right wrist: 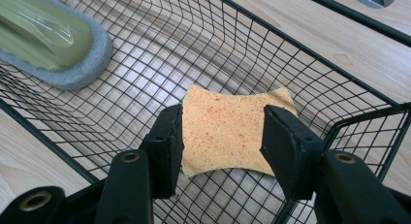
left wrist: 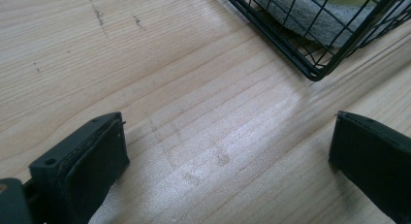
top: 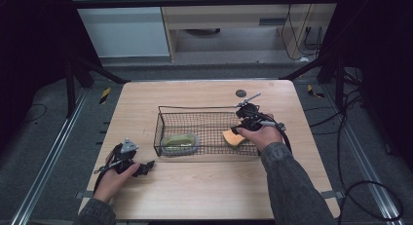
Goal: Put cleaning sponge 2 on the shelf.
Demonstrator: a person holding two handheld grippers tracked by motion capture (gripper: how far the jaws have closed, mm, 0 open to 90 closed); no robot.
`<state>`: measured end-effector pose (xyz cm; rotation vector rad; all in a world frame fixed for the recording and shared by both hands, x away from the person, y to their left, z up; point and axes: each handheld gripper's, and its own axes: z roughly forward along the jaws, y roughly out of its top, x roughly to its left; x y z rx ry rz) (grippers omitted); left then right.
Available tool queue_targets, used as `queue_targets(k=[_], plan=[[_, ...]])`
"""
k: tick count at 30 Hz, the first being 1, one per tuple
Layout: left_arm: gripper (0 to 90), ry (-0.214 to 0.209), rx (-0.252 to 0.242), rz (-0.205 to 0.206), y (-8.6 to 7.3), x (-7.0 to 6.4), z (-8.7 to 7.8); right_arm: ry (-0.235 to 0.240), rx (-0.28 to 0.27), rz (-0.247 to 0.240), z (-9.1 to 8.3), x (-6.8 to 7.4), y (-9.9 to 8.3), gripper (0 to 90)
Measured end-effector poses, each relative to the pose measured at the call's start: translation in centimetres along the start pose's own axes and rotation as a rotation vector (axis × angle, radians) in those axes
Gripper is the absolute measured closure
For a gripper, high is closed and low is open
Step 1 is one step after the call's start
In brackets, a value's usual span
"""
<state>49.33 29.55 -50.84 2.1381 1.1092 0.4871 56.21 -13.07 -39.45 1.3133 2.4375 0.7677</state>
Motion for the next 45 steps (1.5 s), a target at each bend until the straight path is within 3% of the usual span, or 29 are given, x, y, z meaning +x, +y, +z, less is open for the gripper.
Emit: queue_targets(k=[9,14,20,24,34,45], plan=[[0.0,0.000,0.000,0.000,0.0,0.0,0.0,-0.031,-0.058,0.040,-1.1,-0.4,-0.5,41.5],[0.0,0.000,0.000,0.000,0.0,0.0,0.0,-0.043,-0.080,0.053,-1.6,-0.5,-0.7,32.1],[0.0,0.000,0.000,0.000,0.0,0.0,0.0,-0.048,-0.120,0.096,-1.9,-1.2,-1.2,11.9],[0.0,0.000,0.000,-0.001,0.0,0.0,0.0,-0.054,-0.158,0.104,-2.4,-1.7,-1.6,7.5],[0.0,0.002,0.000,-0.001,0.0,0.0,0.0,-0.074,-0.211,0.115,-4.1,-3.6,-3.4,6.9],[0.0,0.002,0.000,-0.001,0.0,0.0,0.0,-0.134,-0.251,0.108,-5.3,-5.3,-5.6,9.4]])
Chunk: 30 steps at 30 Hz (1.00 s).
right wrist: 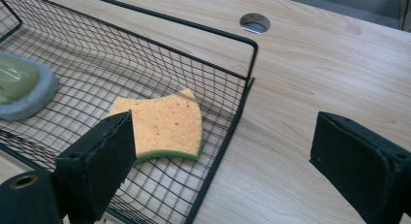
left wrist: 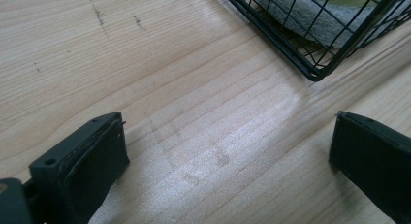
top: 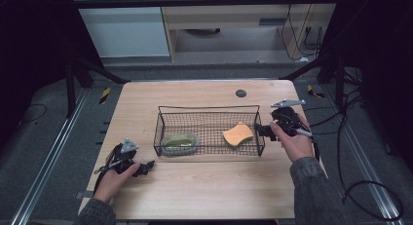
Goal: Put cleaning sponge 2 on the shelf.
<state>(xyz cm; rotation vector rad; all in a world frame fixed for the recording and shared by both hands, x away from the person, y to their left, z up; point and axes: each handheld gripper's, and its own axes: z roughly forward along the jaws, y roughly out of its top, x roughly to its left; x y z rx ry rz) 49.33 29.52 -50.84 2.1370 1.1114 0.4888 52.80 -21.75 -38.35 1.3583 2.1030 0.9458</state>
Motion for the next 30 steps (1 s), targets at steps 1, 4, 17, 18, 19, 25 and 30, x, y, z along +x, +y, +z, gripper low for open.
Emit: queue_targets(k=[1,4,17,18,19,25,30], plan=[[0.0,0.000,0.000,0.000,0.0,0.0,0.0,-0.003,-0.004,0.000,-0.1,-0.2,-0.2,9.5],[0.0,0.000,0.000,0.000,0.0,0.0,0.0,-0.016,-0.008,0.002,-0.3,-0.8,-1.0,9.6],[0.0,0.001,0.001,-0.002,0.0,0.0,0.0,-0.056,-0.019,0.056,-1.4,-3.4,-4.0,10.0],[0.0,0.001,0.000,-0.002,0.0,0.0,0.0,-0.062,-0.022,0.060,-1.4,-3.6,-4.3,10.2],[0.0,0.001,0.001,-0.001,0.0,0.0,0.0,-0.067,-0.022,0.065,-1.3,-3.7,-4.6,10.2],[0.0,0.001,0.000,-0.002,0.0,0.0,0.0,-0.085,-0.032,0.099,-1.2,-4.7,-6.0,9.5],[0.0,0.000,0.001,-0.002,0.0,0.0,0.0,-0.104,-0.002,0.122,-1.0,-5.6,-7.4,9.4]])
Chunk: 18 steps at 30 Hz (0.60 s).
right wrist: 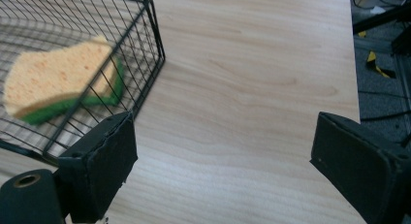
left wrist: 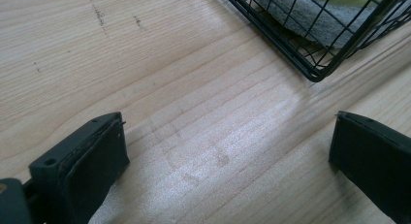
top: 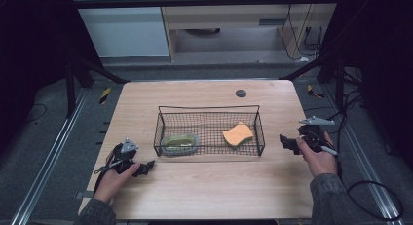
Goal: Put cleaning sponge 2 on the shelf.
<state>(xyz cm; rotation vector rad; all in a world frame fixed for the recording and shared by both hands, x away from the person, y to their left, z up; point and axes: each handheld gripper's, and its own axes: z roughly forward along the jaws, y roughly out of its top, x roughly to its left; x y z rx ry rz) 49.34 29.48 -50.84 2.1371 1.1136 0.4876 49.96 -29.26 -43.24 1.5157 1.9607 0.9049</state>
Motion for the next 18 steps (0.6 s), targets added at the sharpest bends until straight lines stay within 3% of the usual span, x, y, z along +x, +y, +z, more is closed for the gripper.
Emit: queue_targets(k=[8,18], plan=[[0.0,-0.001,0.000,0.001,0.0,0.0,0.0,-0.010,0.041,0.026,0.9,-1.0,-1.9,10.9],[0.0,-0.001,0.000,0.003,0.1,0.0,0.1,-0.020,0.090,0.041,3.2,-0.8,-3.9,10.7]])
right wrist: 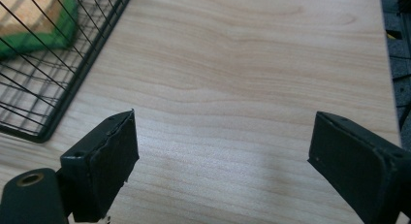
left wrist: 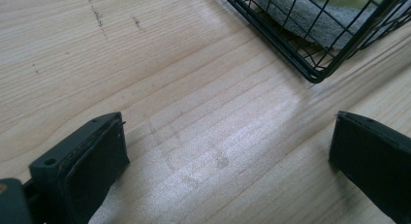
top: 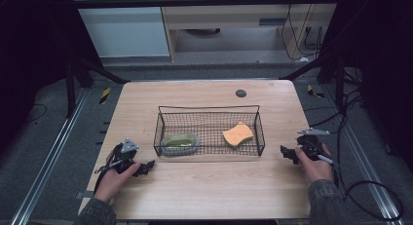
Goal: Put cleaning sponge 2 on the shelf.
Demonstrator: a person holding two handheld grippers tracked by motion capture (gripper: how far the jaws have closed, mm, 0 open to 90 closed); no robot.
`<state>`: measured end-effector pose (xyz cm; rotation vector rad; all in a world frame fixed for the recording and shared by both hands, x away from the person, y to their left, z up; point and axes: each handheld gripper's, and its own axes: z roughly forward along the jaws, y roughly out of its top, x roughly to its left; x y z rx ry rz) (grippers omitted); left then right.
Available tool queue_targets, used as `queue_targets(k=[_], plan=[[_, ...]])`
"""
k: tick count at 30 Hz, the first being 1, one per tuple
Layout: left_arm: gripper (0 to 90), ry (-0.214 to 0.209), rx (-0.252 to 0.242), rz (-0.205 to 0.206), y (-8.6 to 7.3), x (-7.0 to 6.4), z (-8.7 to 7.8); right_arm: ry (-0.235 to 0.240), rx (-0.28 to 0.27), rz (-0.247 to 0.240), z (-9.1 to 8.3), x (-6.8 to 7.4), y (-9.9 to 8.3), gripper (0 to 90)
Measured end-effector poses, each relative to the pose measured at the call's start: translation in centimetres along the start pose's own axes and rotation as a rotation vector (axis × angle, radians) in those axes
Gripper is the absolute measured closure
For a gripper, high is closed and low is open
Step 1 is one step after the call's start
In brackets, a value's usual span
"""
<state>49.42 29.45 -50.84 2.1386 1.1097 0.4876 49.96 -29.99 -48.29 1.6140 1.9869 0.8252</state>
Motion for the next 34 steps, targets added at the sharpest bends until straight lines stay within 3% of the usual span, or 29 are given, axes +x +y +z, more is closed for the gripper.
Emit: queue_targets(k=[7,21,25,28,34], plan=[[0.0,-0.001,0.000,0.000,0.0,0.0,0.0,-0.016,0.001,0.019,1.6,0.1,-0.4,11.0],[0.0,-0.002,0.000,0.000,0.0,0.0,0.0,-0.037,-0.099,0.052,3.7,0.3,-0.1,11.2],[0.0,-0.001,-0.001,0.000,0.0,0.0,0.0,-0.029,-0.089,0.062,4.1,0.4,0.3,11.0],[0.0,-0.002,0.000,0.000,0.0,0.0,0.0,-0.061,-0.064,0.019,4.5,0.9,0.5,8.2],[0.0,-0.002,-0.001,0.000,0.0,0.0,0.0,-0.078,-0.060,0.036,4.6,1.4,0.6,6.1]])
